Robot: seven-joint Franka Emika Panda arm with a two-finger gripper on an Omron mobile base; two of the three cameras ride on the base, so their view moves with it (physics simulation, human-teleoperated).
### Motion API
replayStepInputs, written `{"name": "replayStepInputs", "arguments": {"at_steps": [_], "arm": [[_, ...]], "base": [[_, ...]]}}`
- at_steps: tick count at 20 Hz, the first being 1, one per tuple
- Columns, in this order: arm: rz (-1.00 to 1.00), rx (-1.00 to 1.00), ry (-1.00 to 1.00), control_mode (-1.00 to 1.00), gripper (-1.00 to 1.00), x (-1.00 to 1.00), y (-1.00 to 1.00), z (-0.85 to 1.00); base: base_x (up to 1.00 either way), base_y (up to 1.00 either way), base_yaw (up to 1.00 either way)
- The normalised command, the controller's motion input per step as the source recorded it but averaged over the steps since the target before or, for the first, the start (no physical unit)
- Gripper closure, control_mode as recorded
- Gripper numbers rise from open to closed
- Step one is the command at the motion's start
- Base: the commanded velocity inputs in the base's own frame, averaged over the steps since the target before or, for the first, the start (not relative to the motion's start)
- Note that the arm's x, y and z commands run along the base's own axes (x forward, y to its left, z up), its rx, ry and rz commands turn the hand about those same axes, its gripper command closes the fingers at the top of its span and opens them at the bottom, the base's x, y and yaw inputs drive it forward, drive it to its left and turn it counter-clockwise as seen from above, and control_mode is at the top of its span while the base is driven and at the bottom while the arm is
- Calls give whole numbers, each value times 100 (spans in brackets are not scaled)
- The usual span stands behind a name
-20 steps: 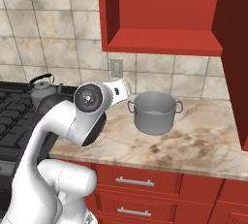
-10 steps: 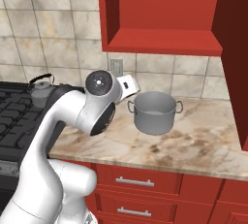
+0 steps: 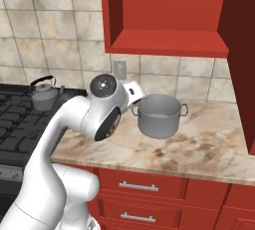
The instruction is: Pick the kettle from the cabinet and place it on a stove burner. Then pick the pot from the counter and place it on another stove burner. Finally, turn both burners on.
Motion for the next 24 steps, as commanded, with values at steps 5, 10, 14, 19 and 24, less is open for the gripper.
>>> {"name": "replayStepInputs", "arguments": {"at_steps": [5,10,14,19,24], "arm": [[0,-7,0,-100,-100,0,0,-14],[0,-2,1,-100,-100,13,4,0],[-1,-4,9,-100,-100,25,7,0],[-2,-8,13,-100,-100,27,2,0],[-1,-6,16,-100,-100,26,1,0]], "base": [[0,0,0],[0,0,0],[0,0,0],[0,0,0],[0,0,0]]}}
